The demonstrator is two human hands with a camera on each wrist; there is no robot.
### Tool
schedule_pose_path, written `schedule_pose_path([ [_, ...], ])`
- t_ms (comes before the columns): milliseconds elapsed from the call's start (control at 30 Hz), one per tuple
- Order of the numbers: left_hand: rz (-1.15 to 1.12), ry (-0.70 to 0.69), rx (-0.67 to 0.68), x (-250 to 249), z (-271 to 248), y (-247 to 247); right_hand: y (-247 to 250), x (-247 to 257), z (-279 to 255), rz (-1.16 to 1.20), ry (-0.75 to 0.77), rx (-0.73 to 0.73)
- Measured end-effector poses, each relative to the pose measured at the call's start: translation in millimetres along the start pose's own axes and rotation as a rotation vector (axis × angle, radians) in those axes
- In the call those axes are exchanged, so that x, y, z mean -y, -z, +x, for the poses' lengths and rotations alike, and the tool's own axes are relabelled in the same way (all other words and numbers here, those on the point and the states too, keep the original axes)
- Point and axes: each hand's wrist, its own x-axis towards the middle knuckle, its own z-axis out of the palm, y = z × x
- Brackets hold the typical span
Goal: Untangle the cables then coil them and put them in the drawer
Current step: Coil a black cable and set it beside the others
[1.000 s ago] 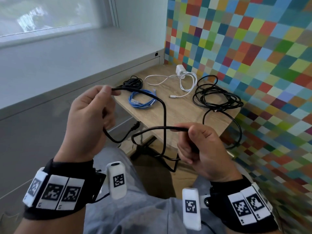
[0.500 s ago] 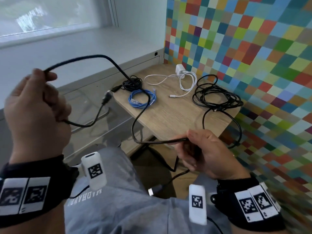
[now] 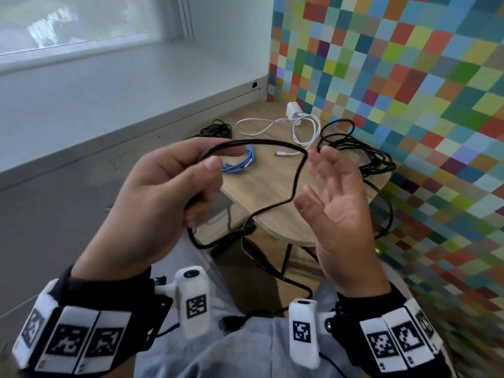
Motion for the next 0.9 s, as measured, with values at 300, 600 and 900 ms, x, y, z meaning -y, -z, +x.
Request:
schedule_pose_path([
  [300,-0.034,0.004,0.098,5,2,6,-2,15,0,0.304,-0.103,-0.093],
  [600,0.298,0.105,-0.192,23,9,15,11,10,6,0.179,-0.128,-0.146],
  [900,-0.35,0.133,0.047,7,8,15,5,13,5,0.126,-0.265,-0.054],
])
